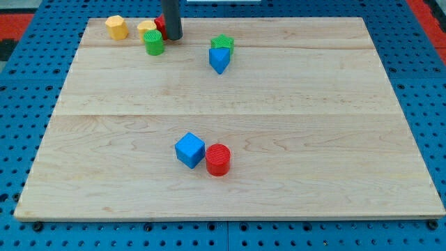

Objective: Take the green star to the top right corner of the board

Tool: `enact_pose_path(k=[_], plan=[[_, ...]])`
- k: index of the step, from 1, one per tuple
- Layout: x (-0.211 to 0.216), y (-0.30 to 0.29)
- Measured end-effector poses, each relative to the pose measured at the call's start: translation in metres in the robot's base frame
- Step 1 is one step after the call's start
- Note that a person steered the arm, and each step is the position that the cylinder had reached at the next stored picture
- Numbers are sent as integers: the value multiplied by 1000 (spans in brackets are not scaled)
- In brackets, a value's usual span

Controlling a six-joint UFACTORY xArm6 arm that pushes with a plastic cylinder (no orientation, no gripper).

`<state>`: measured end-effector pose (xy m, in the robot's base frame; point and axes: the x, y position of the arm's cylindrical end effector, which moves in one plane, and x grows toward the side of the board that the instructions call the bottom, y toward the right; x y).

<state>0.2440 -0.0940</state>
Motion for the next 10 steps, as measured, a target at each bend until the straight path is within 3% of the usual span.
enact_pose_path(k=[3, 4, 5, 6, 7, 9, 10], plan=[[17, 48], [38, 82], [38, 161], [51, 203], [85, 212], [28, 254], [56, 244]])
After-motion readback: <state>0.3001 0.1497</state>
